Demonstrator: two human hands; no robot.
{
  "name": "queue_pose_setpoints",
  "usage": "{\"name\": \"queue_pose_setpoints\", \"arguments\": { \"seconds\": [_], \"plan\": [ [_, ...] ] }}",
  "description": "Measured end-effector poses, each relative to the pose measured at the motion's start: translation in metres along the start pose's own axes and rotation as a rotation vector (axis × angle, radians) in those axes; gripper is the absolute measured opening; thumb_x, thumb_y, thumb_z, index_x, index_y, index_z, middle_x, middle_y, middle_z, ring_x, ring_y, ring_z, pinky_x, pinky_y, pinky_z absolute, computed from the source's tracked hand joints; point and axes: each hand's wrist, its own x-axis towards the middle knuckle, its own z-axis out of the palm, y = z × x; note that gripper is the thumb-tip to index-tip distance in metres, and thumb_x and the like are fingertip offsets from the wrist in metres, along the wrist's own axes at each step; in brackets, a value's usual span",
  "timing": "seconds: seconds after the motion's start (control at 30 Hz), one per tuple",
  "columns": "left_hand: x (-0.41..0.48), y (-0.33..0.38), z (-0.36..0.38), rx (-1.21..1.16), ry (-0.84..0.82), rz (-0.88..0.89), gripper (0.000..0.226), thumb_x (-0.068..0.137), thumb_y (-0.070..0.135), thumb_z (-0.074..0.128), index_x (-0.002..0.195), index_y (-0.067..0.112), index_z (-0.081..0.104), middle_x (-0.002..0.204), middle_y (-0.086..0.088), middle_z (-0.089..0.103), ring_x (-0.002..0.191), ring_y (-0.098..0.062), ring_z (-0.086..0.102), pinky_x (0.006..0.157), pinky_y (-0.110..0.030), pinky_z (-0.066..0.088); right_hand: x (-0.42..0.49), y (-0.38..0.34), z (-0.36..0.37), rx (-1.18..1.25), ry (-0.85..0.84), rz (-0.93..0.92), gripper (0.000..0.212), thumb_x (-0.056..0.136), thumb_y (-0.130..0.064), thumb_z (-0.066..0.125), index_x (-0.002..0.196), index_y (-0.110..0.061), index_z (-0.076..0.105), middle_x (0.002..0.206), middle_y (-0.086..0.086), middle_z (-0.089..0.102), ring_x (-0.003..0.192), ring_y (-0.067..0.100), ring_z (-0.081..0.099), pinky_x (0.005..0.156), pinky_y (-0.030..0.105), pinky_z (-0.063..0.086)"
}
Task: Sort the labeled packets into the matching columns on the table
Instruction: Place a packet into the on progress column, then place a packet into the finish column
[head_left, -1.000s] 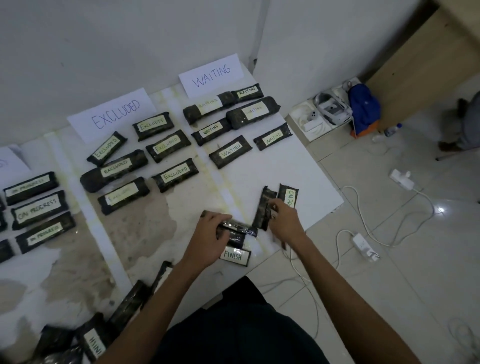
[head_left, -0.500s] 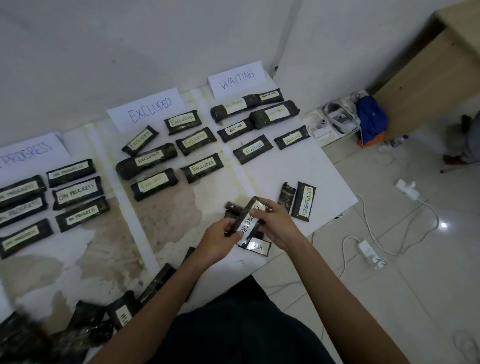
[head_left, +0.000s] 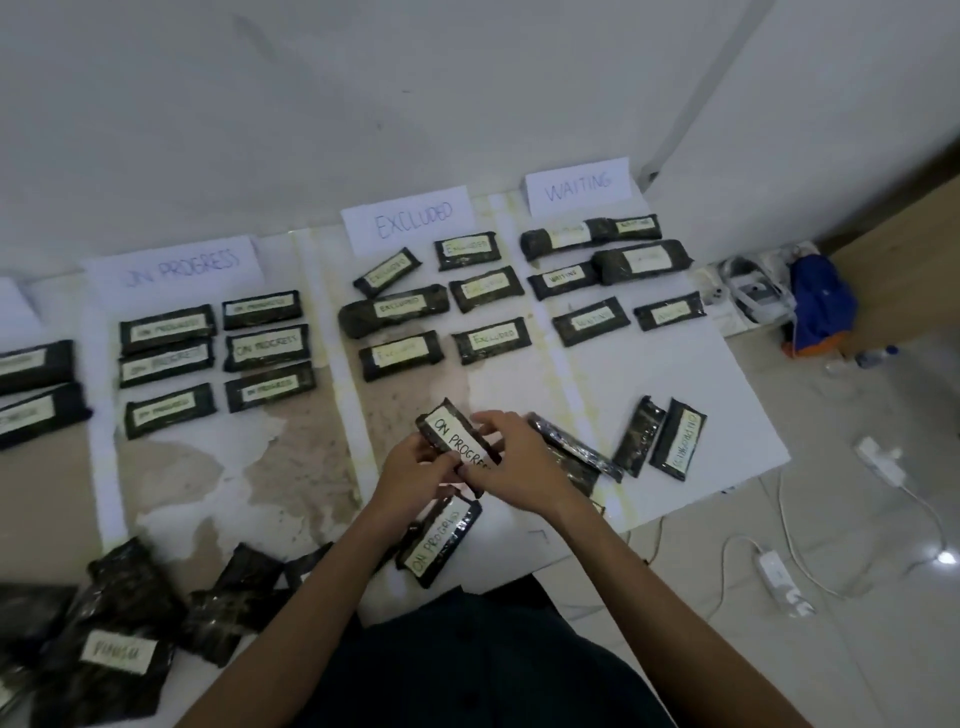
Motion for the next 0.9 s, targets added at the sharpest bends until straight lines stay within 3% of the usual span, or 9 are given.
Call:
{"name": "queue_pose_setpoints", "arguments": {
  "seconds": [0.1,0.27,0.5,0.67,0.9],
  "plan": [
    [-0.001,-0.008,-0.021,-0.068,0.054,-0.023,0.017,0.089,0.008,0.057,0.104,0.012,0.061,0.098,-0.006,0.070,0.077,-0.018,0.069,0.061,-0.024,0.054,0.004,-0.010,0.025,-0.224,-0.009,-0.158,0.065,0.070,-0.023,0.077,0.129,-0.015,0.051,0.113,0.007,0.053,0.102,0.021,0.055,0.086,0.031,0.049],
    [0.003,-0.027,-0.062,-0.141,0.146,-0.056,0.022,0.091,0.009,0.055,0.112,0.010,0.056,0.107,-0.011,0.066,0.087,-0.020,0.067,0.066,-0.027,0.052,0.022,-0.030,0.069,-0.433,-0.017,-0.317,0.057,0.073,-0.019,0.067,0.127,-0.011,0.051,0.110,0.012,0.055,0.098,0.030,0.053,0.078,0.041,0.049],
    [0.010,-0.056,-0.151,0.026,0.523,-0.059,0.057,0.090,0.024,0.057,0.138,0.011,0.031,0.131,-0.012,0.049,0.112,-0.026,0.051,0.079,-0.032,0.041,0.088,-0.076,0.135,-0.654,-0.186,-0.518,0.054,0.077,-0.008,0.066,0.128,-0.007,0.049,0.123,0.016,0.054,0.105,0.034,0.052,0.083,0.044,0.047],
    [0.011,-0.088,-0.204,0.317,0.537,-0.071,0.060,0.085,0.025,0.063,0.137,0.011,0.036,0.135,-0.015,0.045,0.121,-0.031,0.045,0.100,-0.045,0.041,0.121,-0.090,0.177,-0.777,-0.281,-0.623,0.042,0.083,-0.002,0.058,0.125,-0.004,0.051,0.124,0.020,0.054,0.109,0.037,0.052,0.089,0.046,0.045],
    [0.004,-0.099,-0.220,0.586,0.403,0.042,0.050,0.086,0.018,0.059,0.132,0.010,0.042,0.132,-0.017,0.045,0.121,-0.033,0.041,0.100,-0.042,0.036,0.129,-0.083,0.187,-0.782,-0.277,-0.715,0.044,0.075,0.006,0.060,0.118,-0.001,0.060,0.120,0.020,0.058,0.106,0.040,0.054,0.088,0.045,0.048]
  ]
}}
